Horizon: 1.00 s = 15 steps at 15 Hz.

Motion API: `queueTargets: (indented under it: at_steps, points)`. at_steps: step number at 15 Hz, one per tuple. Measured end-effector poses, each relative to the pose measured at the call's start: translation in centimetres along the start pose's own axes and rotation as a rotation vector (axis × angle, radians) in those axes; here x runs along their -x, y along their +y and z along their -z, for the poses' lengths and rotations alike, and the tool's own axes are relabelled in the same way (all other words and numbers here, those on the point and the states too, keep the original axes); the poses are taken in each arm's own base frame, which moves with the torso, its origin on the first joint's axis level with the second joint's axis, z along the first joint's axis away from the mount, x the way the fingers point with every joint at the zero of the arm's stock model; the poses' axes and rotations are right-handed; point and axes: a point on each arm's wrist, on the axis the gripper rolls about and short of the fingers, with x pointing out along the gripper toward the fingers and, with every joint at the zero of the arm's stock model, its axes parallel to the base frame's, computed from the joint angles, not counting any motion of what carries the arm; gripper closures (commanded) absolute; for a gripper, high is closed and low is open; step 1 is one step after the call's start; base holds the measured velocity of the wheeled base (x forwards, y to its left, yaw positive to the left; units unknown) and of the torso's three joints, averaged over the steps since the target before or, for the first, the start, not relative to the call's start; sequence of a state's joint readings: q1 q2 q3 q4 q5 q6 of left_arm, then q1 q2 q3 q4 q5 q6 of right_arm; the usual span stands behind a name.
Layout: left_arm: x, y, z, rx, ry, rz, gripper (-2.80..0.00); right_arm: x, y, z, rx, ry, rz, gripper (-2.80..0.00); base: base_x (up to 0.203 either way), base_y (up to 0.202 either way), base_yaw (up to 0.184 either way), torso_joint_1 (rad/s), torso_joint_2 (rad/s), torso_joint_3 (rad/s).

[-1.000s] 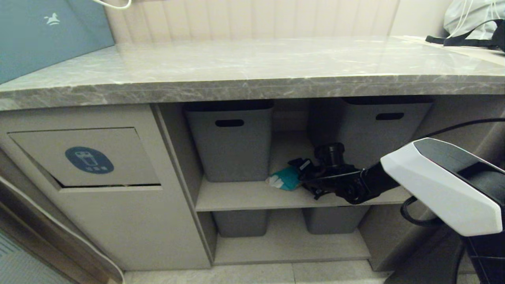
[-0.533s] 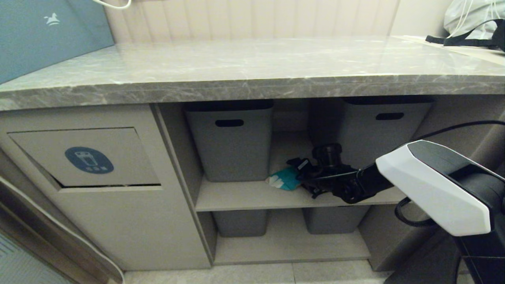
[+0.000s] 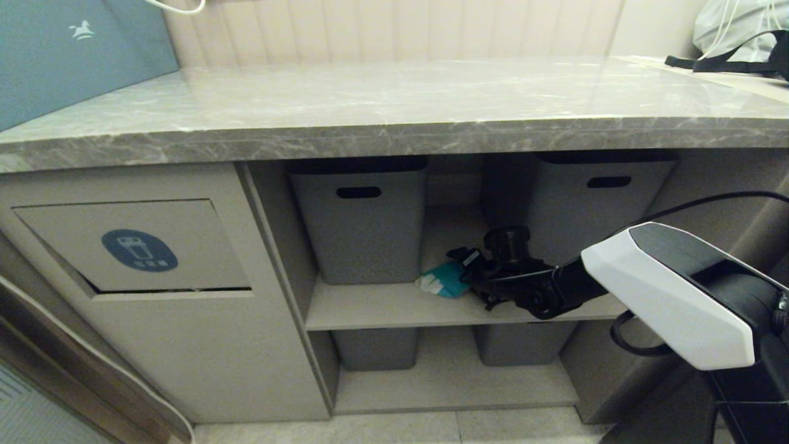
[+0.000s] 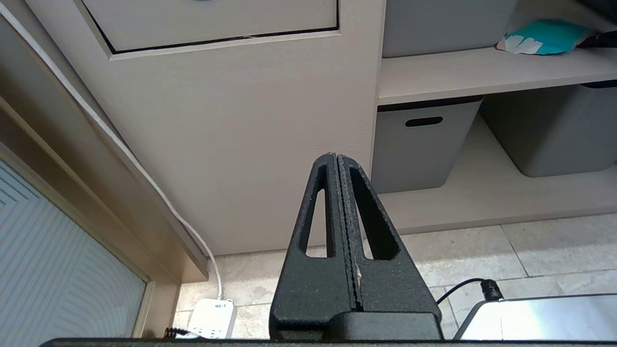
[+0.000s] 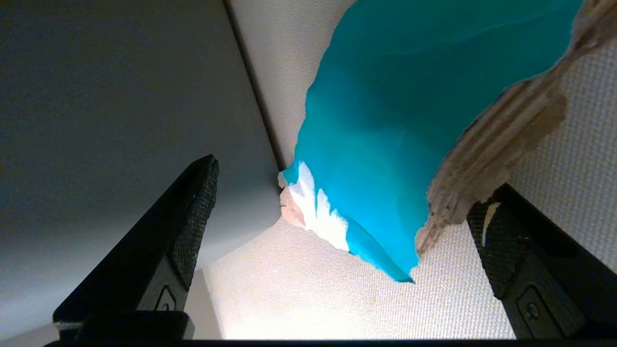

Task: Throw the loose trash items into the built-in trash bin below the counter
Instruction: Pick up the garbage

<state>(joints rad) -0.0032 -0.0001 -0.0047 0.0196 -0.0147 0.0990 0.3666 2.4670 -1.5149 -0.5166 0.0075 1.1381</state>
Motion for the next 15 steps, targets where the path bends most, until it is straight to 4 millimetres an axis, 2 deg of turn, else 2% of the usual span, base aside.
queueTargets:
  at_steps: [4, 5, 15]
  points:
    - [0.0, 0.0, 0.02, 0.0, 0.0, 0.0, 0.0, -0.06, -0.05, 0.07, 0.001, 0.001, 0.002, -2.8, 0.0, 0.0, 0.0, 0.0, 0.0, 0.0]
    - [0.0, 0.0, 0.0, 0.0, 0.0, -0.001, 0.0, -0.08, -0.06, 0.13, 0.001, 0.001, 0.002, 0.0, 0.0, 0.0, 0.0, 0.0, 0.0, 0.0]
    - [0.0, 0.0, 0.0, 0.0, 0.0, 0.0, 0.0, 0.14, -0.04, 0.33, -0.007, 0.007, 0.006, 0.0, 0.0, 0.0, 0.0, 0.0, 0.0, 0.0]
